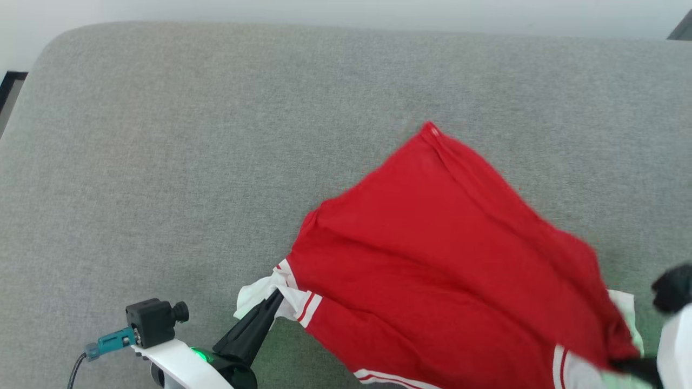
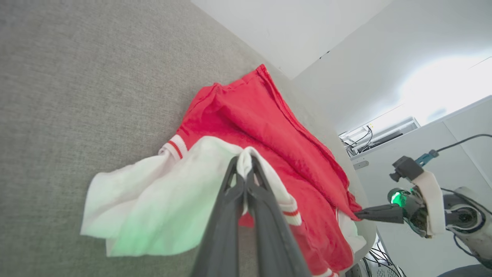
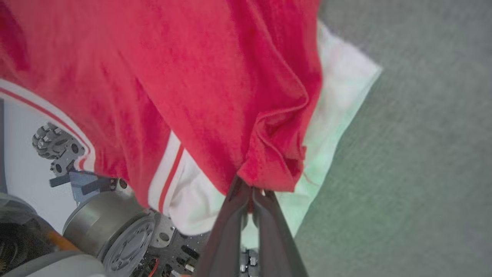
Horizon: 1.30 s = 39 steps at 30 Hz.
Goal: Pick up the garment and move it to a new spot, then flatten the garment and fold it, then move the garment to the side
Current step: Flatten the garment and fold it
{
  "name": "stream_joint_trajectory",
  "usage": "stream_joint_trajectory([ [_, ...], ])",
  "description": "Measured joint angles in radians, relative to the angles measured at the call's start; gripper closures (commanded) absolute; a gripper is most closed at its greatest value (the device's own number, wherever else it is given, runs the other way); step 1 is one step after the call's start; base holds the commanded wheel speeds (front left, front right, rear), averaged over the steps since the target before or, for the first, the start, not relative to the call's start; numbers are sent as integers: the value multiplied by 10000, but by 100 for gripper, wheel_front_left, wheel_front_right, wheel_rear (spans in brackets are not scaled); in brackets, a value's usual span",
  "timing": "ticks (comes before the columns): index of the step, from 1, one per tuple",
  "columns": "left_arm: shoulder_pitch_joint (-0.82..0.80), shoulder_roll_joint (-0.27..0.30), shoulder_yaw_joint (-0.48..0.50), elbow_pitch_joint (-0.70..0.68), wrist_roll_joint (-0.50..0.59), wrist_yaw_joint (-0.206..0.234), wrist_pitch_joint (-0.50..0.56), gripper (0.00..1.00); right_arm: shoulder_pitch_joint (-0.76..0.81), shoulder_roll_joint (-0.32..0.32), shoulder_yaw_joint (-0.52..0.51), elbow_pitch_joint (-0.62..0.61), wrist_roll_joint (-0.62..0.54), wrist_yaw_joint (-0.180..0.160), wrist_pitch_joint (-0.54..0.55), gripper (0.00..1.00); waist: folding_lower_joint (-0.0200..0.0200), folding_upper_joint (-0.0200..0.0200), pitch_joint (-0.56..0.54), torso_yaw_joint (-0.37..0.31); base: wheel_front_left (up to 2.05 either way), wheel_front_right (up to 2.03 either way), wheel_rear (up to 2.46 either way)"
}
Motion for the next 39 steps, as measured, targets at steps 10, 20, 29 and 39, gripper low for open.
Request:
stream_joint_trajectory([
  [10, -47, 4, -182, 84, -75, 0, 0, 100, 2219, 963, -111, -1615, -337, 0, 1072, 100, 0, 0, -215, -146, 0, 0, 0],
  [20, 4, 10, -75, 90, -77, 0, -2, 100, 2080, 1323, -1452, -2777, -667, 0, 656, 0, 0, 0, -248, -164, 0, 0, 0],
  [29, -77, -389, -249, -52, 25, 0, 0, 100, -80, 972, -3492, -3035, -1070, 0, 686, 0, 0, 0, 11, 315, 0, 0, 0],
  [39, -822, -926, -627, 12, 27, 0, 0, 100, -4830, 1739, -96, -437, -2293, 0, 395, 0, 0, 0, 896, 990, 0, 0, 0],
])
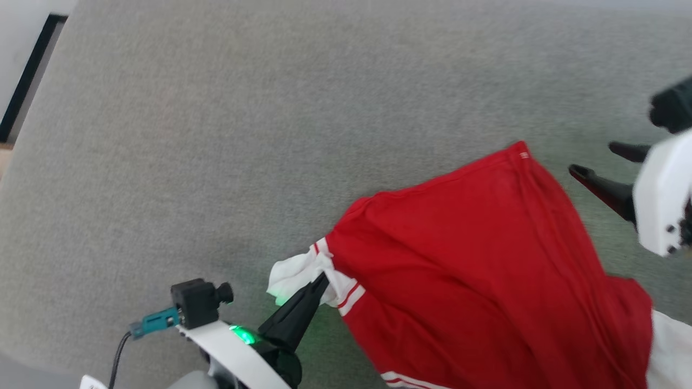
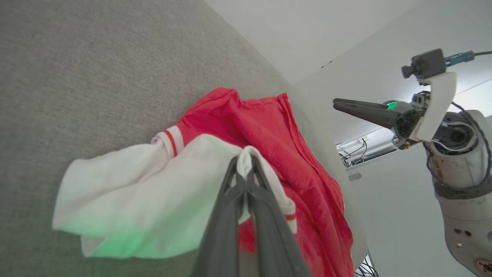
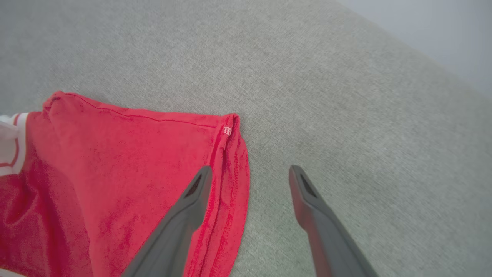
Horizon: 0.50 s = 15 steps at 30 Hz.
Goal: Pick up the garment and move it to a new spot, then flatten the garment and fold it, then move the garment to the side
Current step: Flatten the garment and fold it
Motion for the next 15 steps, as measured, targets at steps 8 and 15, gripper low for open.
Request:
stream_joint_trajectory([
  [8, -485, -384, -238, 86, -2, 0, -2, 100, -1778, 2, 2408, 2040, -410, 0, -88, 0, 0, 0, 697, 713, 0, 0, 0],
  [15, -633, -581, -324, 148, 0, 0, -2, 100, -2630, -255, 3804, 2777, -67, -4, -255, 0, 0, 0, 1076, 1049, 0, 0, 0],
])
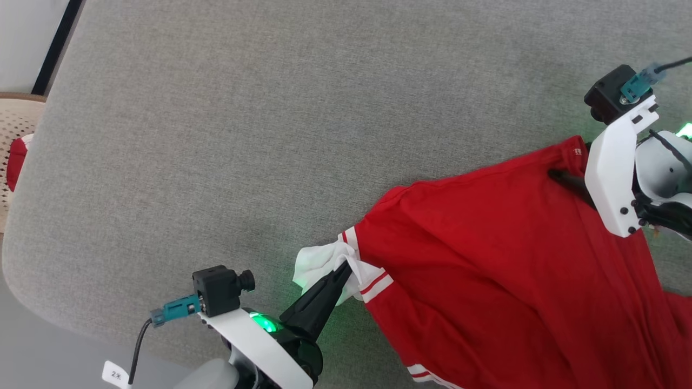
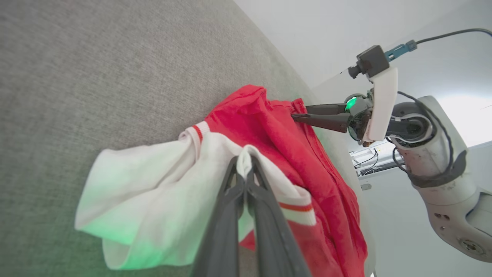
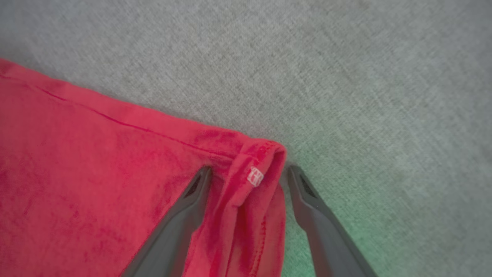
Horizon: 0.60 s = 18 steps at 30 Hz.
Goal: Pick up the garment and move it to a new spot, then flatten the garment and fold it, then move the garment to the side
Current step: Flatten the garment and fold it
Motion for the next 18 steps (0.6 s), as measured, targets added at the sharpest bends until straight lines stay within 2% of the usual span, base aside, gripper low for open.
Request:
stream_joint_trajectory([
  [1, -10, -15, -4, 12, 0, 0, 0, 100, -102, -67, 165, 42, 107, 0, 17, 0, 0, 0, 21, 17, 0, 0, 0],
  [2, -24, -33, -13, 31, 0, 0, 0, 100, -166, -117, 318, 84, 194, 0, 19, 51, 0, 0, 22, 24, 0, 0, 0],
  [3, -51, -48, -31, 56, 0, 0, 0, 100, -250, -176, 527, 96, 282, -15, 59, 83, 0, 0, 11, 27, 0, 0, 0],
  [4, -76, -69, -35, 75, -2, 0, 0, 100, -296, -257, 694, 96, 397, -42, 94, 100, 0, 0, -4, 22, 0, 0, 0],
  [7, -118, -111, -84, 238, -65, 0, 0, 100, -280, -322, 940, 194, 855, -38, -36, 100, 0, 0, -100, -9, 0, 0, 0],
  [11, -273, -31, -92, 428, -176, 0, 0, 100, -252, -270, 984, 523, 1072, 12, -786, 100, 0, 0, -300, -142, 0, 0, 0],
  [18, -1017, 667, 17, 376, -341, 0, 2, 100, -698, 182, 159, 1685, 1193, 13, -2658, 100, 0, 0, -746, -698, 0, 0, 0],
])
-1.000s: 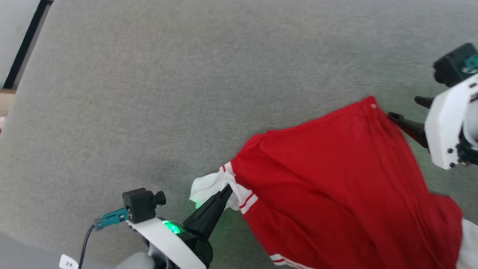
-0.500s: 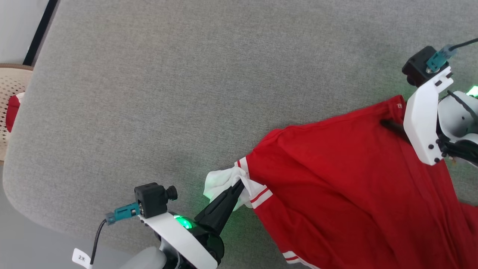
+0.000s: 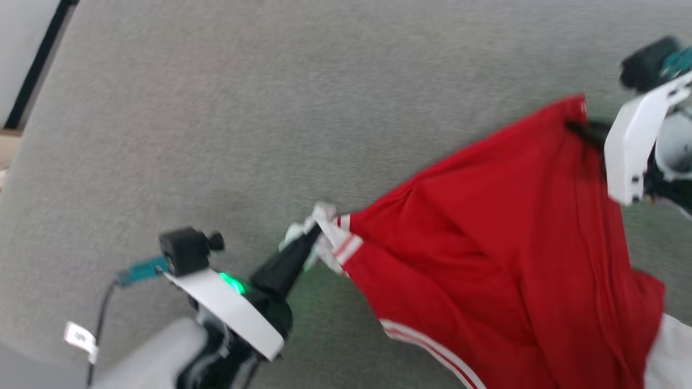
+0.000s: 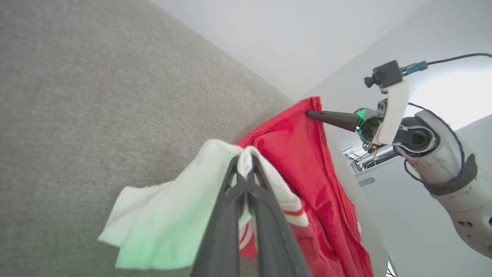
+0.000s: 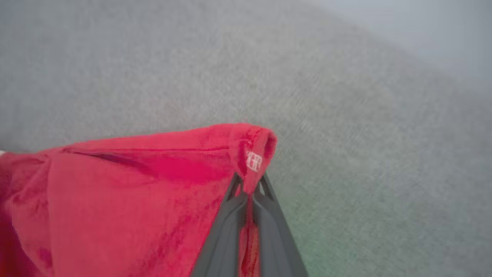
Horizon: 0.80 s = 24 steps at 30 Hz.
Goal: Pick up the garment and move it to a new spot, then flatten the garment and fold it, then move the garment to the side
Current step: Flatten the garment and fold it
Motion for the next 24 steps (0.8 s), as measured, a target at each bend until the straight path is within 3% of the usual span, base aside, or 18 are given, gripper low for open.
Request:
stream_joint_trajectory([
  [8, -2209, 1068, -259, 424, -662, 0, 165, 100, -1406, 869, -1356, 1720, -245, 0, -1908, 100, 0, 0, -224, -1036, 0, 0, 0],
  [13, -4423, 1490, 207, 1335, -1183, 0, 683, 100, -2951, 1227, -2313, 2894, -763, 0, -2694, 100, 0, 0, 44, -1609, 0, 0, 0],
  [24, -9774, 755, 1707, 4842, -1808, -4, 1106, 100, -6548, 2215, -3919, 5246, -2157, 23, -4646, 100, 0, 0, 1067, -2589, 0, 0, 0],
])
